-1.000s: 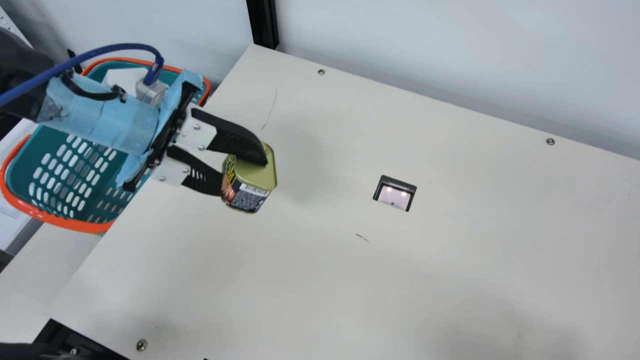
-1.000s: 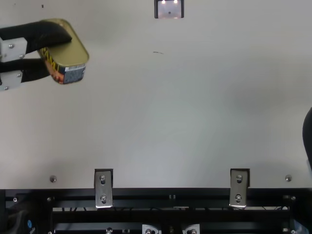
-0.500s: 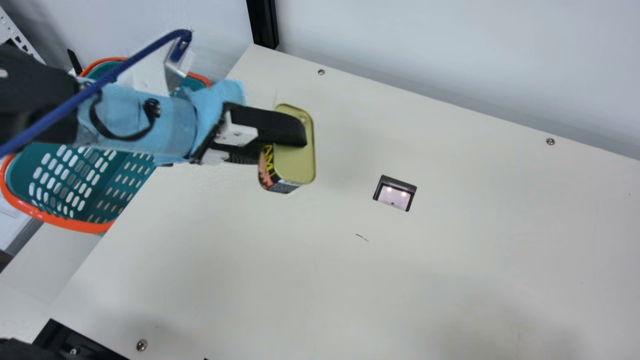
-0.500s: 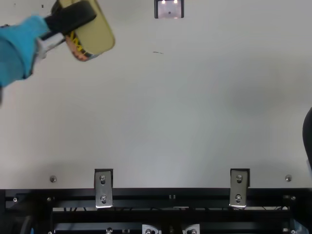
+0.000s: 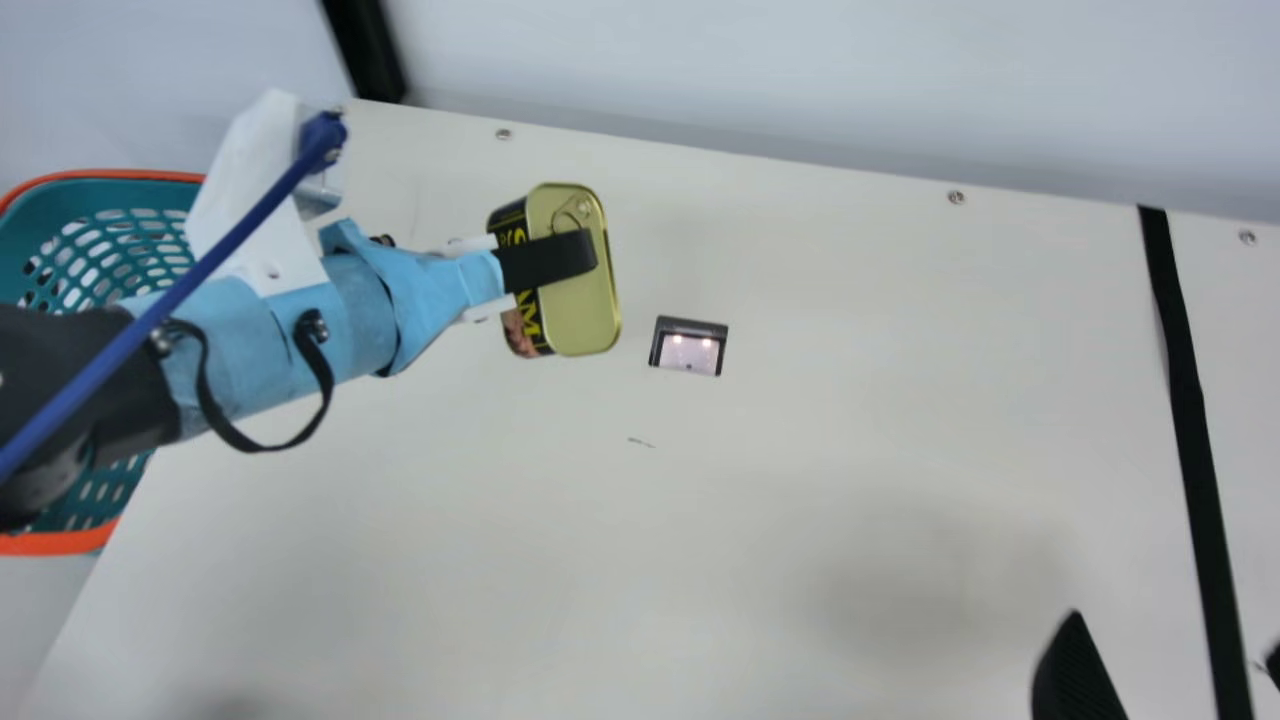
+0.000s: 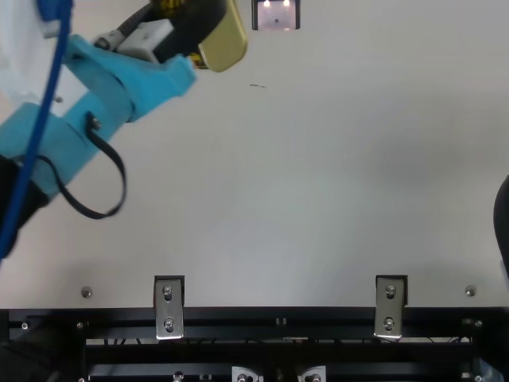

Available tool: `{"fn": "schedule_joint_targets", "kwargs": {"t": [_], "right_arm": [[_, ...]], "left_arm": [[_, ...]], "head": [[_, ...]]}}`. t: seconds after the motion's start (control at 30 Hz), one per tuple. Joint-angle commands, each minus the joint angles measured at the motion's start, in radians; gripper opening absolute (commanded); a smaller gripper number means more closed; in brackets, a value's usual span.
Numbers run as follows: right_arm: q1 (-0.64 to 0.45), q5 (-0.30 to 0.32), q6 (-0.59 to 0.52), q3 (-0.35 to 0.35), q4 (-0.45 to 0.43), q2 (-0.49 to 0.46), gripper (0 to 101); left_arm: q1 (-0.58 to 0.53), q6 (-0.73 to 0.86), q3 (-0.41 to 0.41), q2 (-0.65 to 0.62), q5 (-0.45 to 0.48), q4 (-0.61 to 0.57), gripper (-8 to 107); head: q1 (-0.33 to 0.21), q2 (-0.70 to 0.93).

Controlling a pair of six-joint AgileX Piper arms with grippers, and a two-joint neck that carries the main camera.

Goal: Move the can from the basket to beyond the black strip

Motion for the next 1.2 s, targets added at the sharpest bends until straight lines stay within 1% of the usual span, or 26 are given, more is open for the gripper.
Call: {"fn": "schedule_joint_targets", "kwargs": {"t": [0.0, 0.03, 0.07, 0.17, 0.33, 0.37, 0.43, 0.63, 0.83, 0.93, 1.17], "right_arm": [[0.000, 0.000, 0.000, 0.000, 0.000, 0.000, 101], [0.000, 0.000, 0.000, 0.000, 0.000, 0.000, 101], [0.000, 0.000, 0.000, 0.000, 0.000, 0.000, 101], [0.000, 0.000, 0.000, 0.000, 0.000, 0.000, 101], [0.000, 0.000, 0.000, 0.000, 0.000, 0.000, 101], [0.000, 0.000, 0.000, 0.000, 0.000, 0.000, 101], [0.000, 0.000, 0.000, 0.000, 0.000, 0.000, 101], [0.000, 0.000, 0.000, 0.000, 0.000, 0.000, 101], [0.000, 0.000, 0.000, 0.000, 0.000, 0.000, 101], [0.000, 0.000, 0.000, 0.000, 0.000, 0.000, 101], [0.000, 0.000, 0.000, 0.000, 0.000, 0.000, 101]], "left_arm": [[-0.064, 0.021, 0.002, 0.001, -0.105, 0.001, 10], [-0.023, 0.010, 0.000, 0.001, -0.030, -0.004, 10], [-0.042, 0.019, 0.000, 0.001, -0.057, -0.004, 10], [-0.064, 0.021, 0.000, 0.001, -0.099, -0.006, 10], [-0.064, 0.021, 0.000, 0.001, -0.108, -0.008, 10], [-0.065, -0.002, 0.000, 0.000, -0.105, 0.015, 10], [-0.070, -0.002, -0.002, 0.008, -0.113, 0.024, 10], [-0.125, -0.037, -0.022, 0.050, -0.162, 0.096, 10], [-0.200, -0.102, -0.047, 0.110, -0.243, 0.188, 10], [-0.227, -0.158, -0.057, 0.146, -0.283, 0.254, 10], [-0.249, -0.309, -0.073, 0.253, -0.378, 0.454, 10]], "head": [[-0.006, -0.025], [-0.002, -0.034], [0.004, -0.042], [0.020, -0.055], [0.034, -0.053], [0.036, -0.050], [0.039, -0.043], [0.037, -0.025], [0.031, -0.020], [0.027, -0.020], [0.019, -0.026]]}}
